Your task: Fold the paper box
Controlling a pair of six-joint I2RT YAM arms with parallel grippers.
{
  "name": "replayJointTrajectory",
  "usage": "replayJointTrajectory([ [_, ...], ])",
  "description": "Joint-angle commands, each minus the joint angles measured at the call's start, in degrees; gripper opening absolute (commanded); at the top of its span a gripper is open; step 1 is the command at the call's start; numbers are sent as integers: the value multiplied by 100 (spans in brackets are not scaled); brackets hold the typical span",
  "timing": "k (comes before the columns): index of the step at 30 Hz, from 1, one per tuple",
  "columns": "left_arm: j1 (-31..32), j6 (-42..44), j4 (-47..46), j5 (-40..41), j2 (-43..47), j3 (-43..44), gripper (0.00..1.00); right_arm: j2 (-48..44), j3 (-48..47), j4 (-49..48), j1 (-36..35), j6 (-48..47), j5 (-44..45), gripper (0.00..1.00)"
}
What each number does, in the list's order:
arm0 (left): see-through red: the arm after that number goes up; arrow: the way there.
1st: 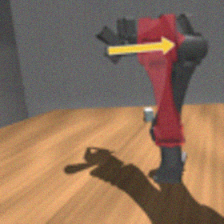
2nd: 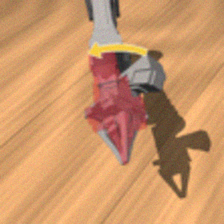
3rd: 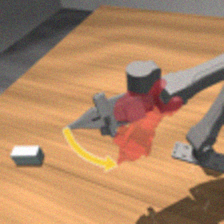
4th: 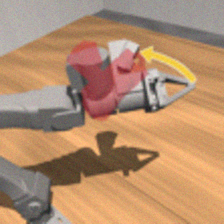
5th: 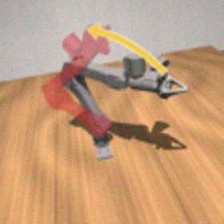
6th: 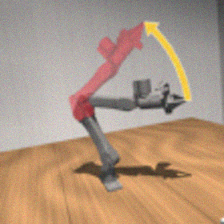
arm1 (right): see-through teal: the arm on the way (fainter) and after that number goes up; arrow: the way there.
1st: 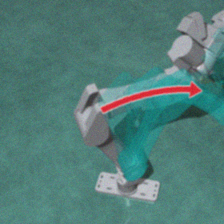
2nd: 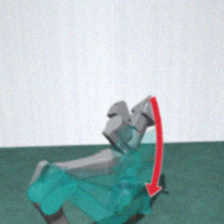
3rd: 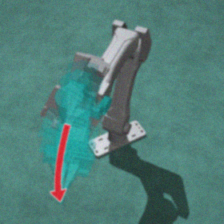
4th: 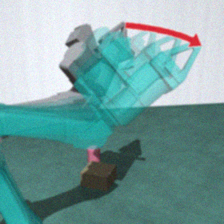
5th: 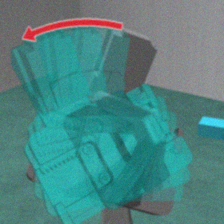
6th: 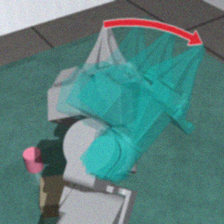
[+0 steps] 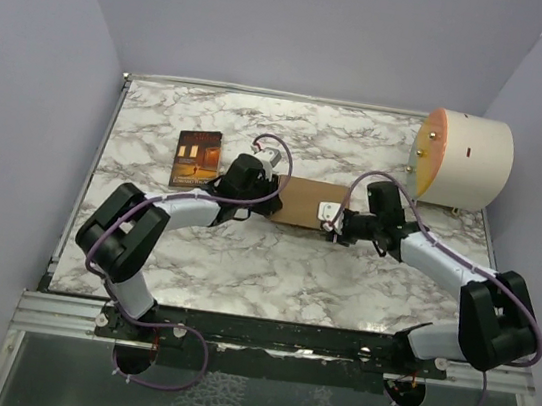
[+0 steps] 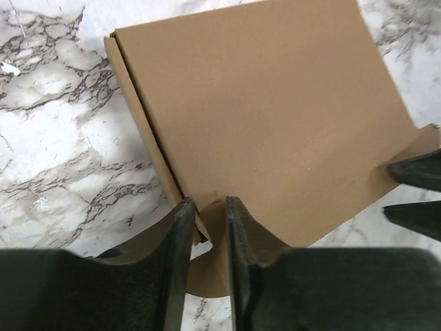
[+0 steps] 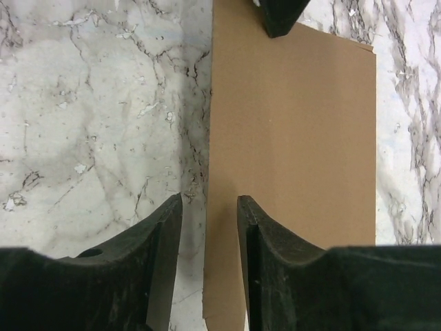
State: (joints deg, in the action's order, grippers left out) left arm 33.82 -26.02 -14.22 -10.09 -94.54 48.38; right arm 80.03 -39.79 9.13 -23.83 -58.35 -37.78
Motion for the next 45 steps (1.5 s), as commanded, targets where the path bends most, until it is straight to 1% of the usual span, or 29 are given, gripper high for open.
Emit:
replayJointTrajectory([
  [1,-7,197,280,-54,-223,198,23,-319,-65,273,222,284,-774,39],
  [3,-7,245,360,-2,-310,214,19,-425,-106,329,347,443,-1054,39],
  [7,-16,290,452,24,-466,212,18,-681,-167,227,794,1008,-1730,42],
  [9,-25,295,464,24,-483,212,18,-747,-170,-45,1093,1604,-1986,43],
  [11,-34,295,477,12,-474,223,18,-729,-219,-254,1337,2268,-1950,43],
  [13,-34,287,480,-14,-465,243,18,-611,-228,-379,1539,2758,-1915,37],
  [14,-34,275,487,-21,-464,261,18,-517,-213,-404,1599,2895,-1912,31],
  [18,-34,256,511,-86,-465,299,18,74,-314,-409,1627,3098,-1564,14],
  [21,-33,231,510,-123,-453,298,18,613,-634,-154,1628,3174,-1362,7],
  [25,-32,200,510,-158,-472,316,18,1081,-849,260,1627,3012,-827,2],
  [29,-33,151,500,-231,-505,344,18,1504,-1017,600,1630,2909,-414,1],
  [35,-31,76,481,-309,-516,322,19,1662,-1133,726,1628,2890,-519,2],
  [38,-29,66,486,-312,-468,344,20,1448,-1191,811,1657,2856,-1017,5],
  [42,-34,42,540,-275,-306,475,24,969,-1142,830,1830,2870,-1808,10],
  [45,-34,35,569,-226,-33,567,27,638,-963,634,1995,3024,-2180,17],
])
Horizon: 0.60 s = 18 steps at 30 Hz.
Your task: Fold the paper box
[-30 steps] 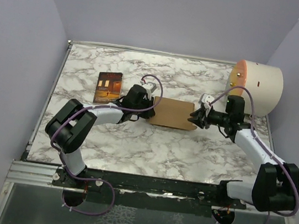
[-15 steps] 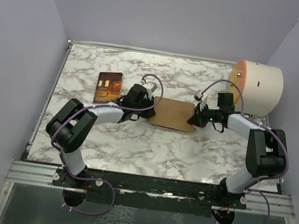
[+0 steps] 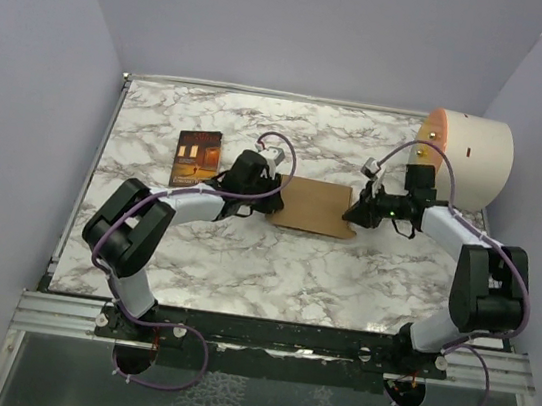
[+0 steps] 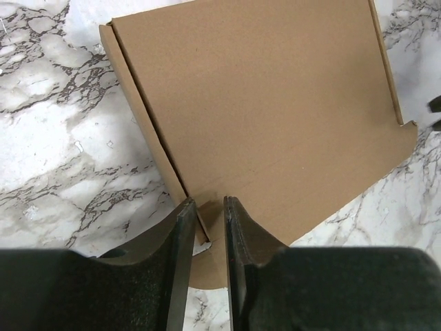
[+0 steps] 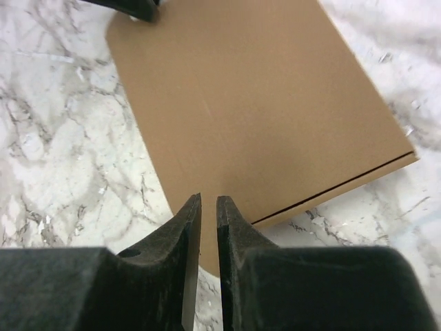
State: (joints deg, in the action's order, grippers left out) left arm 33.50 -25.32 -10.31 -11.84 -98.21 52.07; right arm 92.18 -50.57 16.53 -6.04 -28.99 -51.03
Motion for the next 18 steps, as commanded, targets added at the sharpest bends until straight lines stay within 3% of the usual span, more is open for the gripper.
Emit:
replayJointTrajectory([
  [1,-1,-40,183,-29,399,224,27,-649,185,-163,251,132,-971,18],
  [9,-1,-304,-442,-334,797,54,29,-399,364,-535,314,815,-1321,18],
  [13,38,-762,-778,-1190,304,221,24,31,218,-509,272,1010,-1290,9],
  [18,249,-825,-798,-1291,-430,488,20,479,36,-446,145,1189,-758,1],
])
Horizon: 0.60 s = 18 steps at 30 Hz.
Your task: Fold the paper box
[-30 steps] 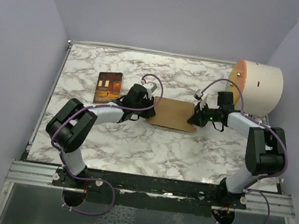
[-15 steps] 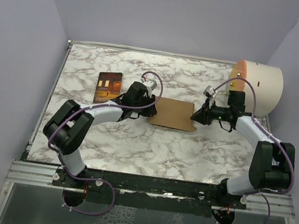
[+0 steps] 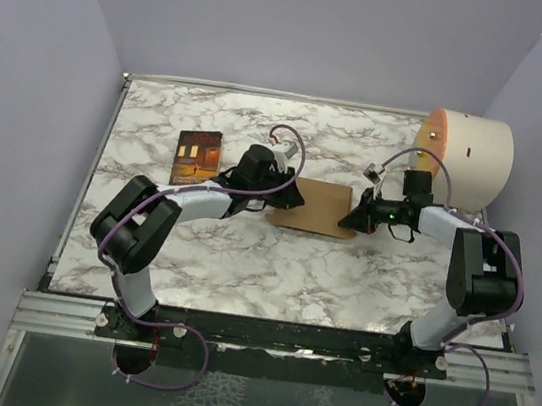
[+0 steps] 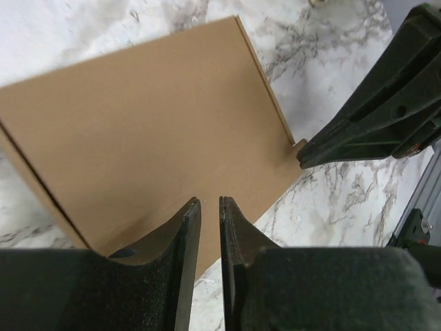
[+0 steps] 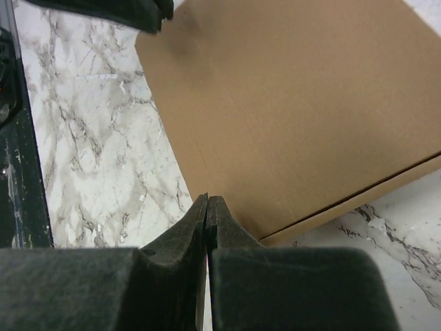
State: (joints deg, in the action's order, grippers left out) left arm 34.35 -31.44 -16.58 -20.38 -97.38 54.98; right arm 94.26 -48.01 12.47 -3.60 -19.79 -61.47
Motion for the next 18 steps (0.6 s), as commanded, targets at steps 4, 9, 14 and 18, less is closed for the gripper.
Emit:
replayJointTrajectory([
  [4,178,-160,-36,-245,-855,216,20,457,-286,18,-102,321,733,1],
  [9,182,-149,94,-164,-991,241,20,580,-346,86,-106,360,1105,2],
  [14,182,-138,119,-99,-646,264,22,385,-522,439,-106,-17,432,5],
  [18,178,-18,121,98,-48,146,23,-216,-493,470,-98,-199,99,15],
])
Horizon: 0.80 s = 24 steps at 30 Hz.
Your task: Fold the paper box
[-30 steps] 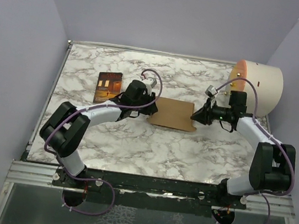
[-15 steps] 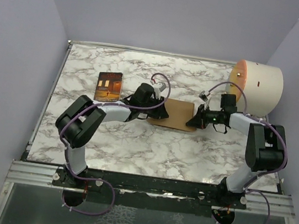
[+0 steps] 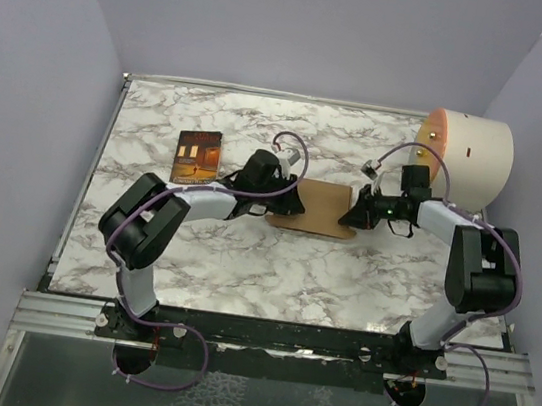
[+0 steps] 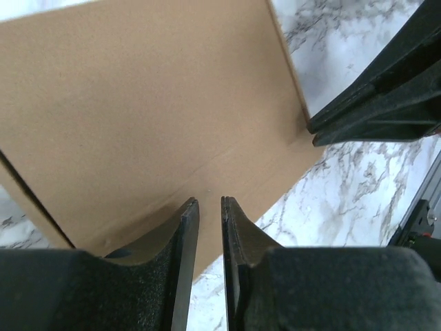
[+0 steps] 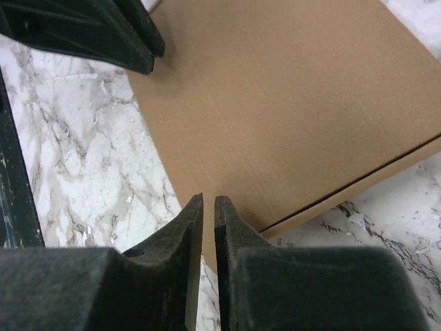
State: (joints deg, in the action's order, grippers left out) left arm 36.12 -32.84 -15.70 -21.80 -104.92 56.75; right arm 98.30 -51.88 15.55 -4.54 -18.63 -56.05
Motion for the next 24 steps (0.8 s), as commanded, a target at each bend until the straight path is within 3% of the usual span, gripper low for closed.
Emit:
replayJointTrajectory([
  [1,0,170,22,355,963,-105,24,-820,-55,100,9,-297,-377,18],
  [4,-23,241,-166,820,1610,-503,24,-1371,179,-229,116,-161,-245,31],
  [7,-75,285,-489,1263,2252,-1047,26,-1803,492,-856,223,410,33,59],
  [9,-127,293,-675,1585,2625,-1402,37,-1929,773,-1492,225,1105,407,74],
  [10,-156,273,-724,1753,2794,-1577,46,-1918,874,-1769,225,1366,405,77],
  [12,-244,122,-775,2018,3083,-1910,71,-1797,842,-1755,225,1384,346,79],
  [14,-370,147,-987,1827,3279,-2230,85,-1571,648,-1538,225,1431,563,78],
  [16,-501,63,-1117,1494,3332,-2413,89,-1307,451,-1342,225,1522,925,77],
  [24,-817,-368,-1532,596,2791,-2523,88,-370,131,-1204,216,1970,1871,62],
])
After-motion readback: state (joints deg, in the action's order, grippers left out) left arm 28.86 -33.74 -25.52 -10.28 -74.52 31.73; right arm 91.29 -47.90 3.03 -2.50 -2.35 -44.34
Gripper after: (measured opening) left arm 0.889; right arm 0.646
